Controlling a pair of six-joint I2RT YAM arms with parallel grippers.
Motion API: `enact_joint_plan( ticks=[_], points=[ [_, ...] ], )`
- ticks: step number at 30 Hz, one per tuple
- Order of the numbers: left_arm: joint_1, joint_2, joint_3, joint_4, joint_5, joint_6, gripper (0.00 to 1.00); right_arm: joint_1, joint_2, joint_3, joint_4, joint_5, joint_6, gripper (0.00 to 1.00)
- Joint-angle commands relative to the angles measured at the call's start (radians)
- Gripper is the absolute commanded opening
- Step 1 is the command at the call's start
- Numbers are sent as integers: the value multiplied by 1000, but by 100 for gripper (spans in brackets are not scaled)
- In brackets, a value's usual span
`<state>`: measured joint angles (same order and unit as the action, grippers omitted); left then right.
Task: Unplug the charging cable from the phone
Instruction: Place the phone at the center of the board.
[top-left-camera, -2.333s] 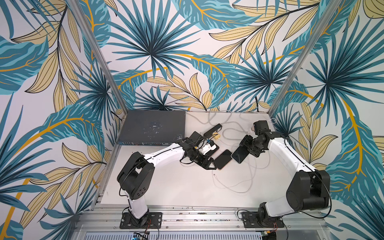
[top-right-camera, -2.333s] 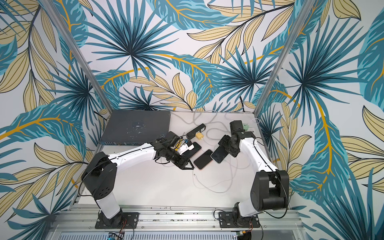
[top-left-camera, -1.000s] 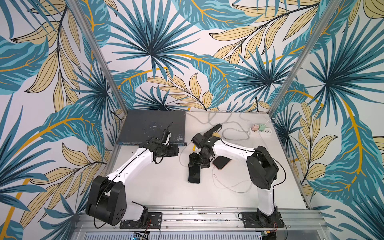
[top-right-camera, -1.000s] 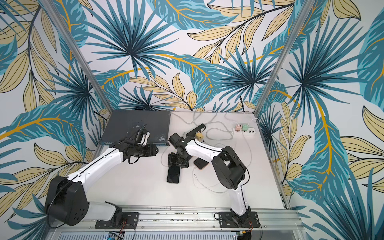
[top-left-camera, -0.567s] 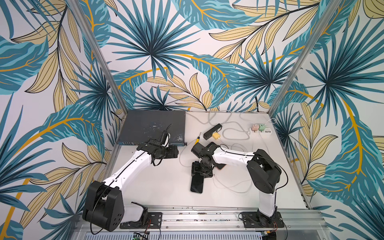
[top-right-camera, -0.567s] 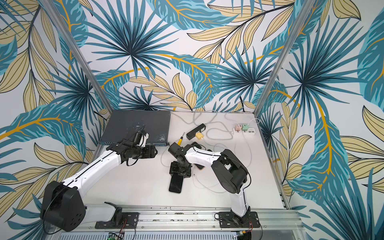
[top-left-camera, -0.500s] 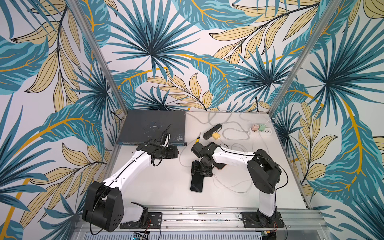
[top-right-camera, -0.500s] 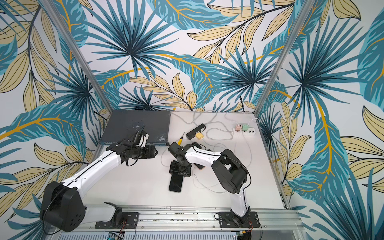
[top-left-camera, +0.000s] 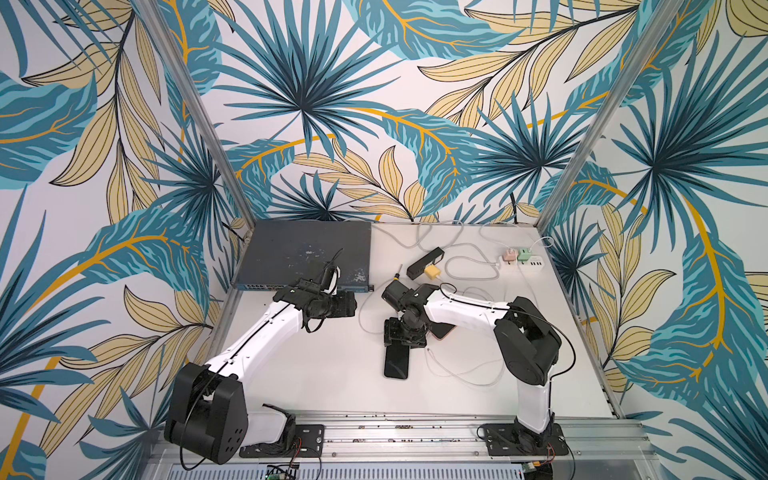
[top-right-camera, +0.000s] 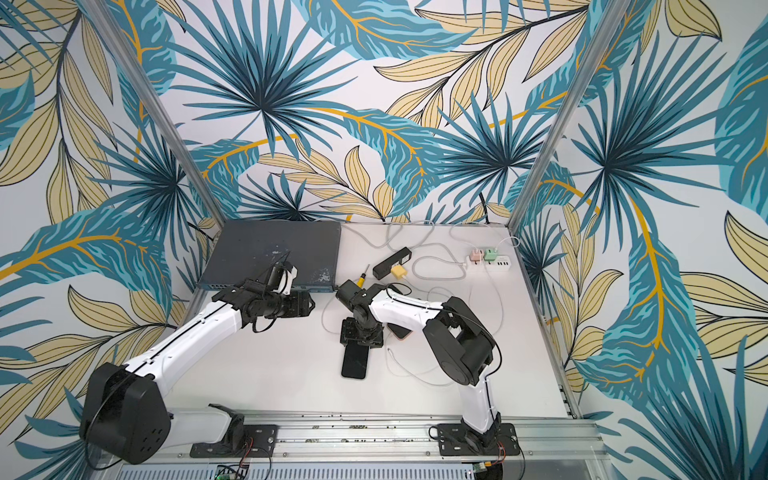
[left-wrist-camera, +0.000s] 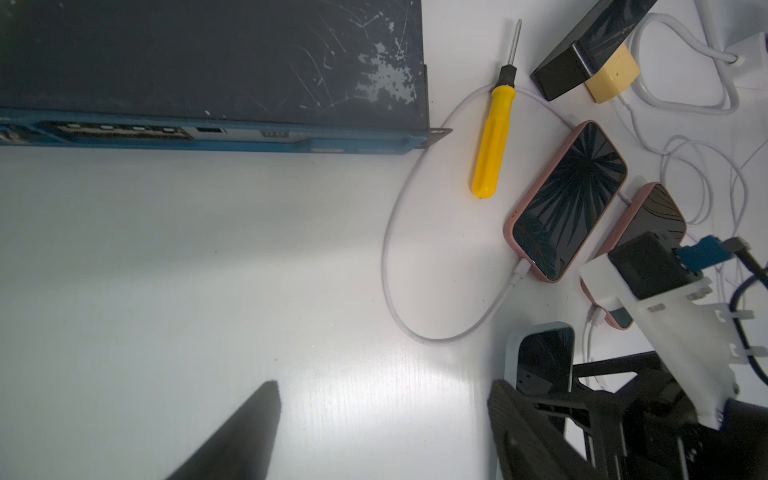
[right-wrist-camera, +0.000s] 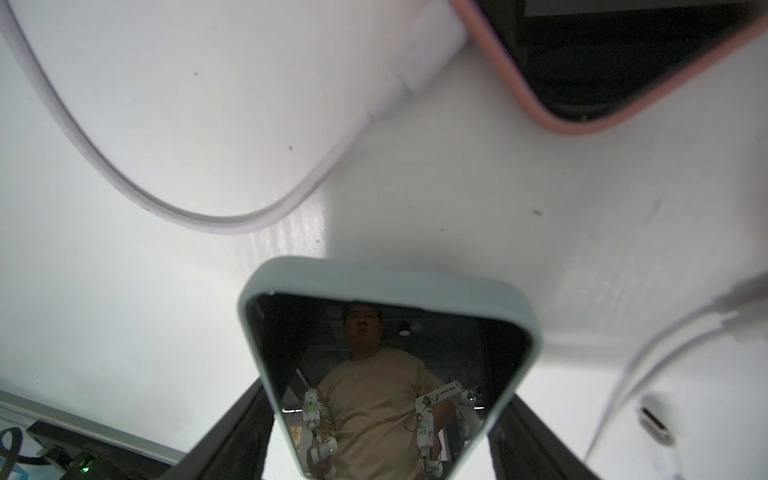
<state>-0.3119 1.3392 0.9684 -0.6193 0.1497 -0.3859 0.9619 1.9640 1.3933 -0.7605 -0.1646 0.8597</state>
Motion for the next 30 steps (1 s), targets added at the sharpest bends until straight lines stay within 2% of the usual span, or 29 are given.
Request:
enact_joint_plan(
  ticks=[1,10,14,20,24,28,30],
  points=[
    [5,-13,-15,0,-11,2,82,0,26,-2,-32,0,-31,75],
    [6,-5,-13,4,-15,1,82,1,-21,-15,-32,16,-31,95],
    [5,-1,-4,1,-15,5,81,-8,-71,-1,-38,77,-14,95],
    [-16,18,27,-2,-9,31,81,-135,-223,-90,50,119,37,95],
    [-99,57,78,8,-18,75,81,-220,-299,-179,110,134,45,94],
    [-154,127,141,9,-20,85,81,-289,-360,-301,181,91,80,94],
    [-169,151,159,22,-12,85,81,-317,-391,-347,202,85,89,98]
  ],
)
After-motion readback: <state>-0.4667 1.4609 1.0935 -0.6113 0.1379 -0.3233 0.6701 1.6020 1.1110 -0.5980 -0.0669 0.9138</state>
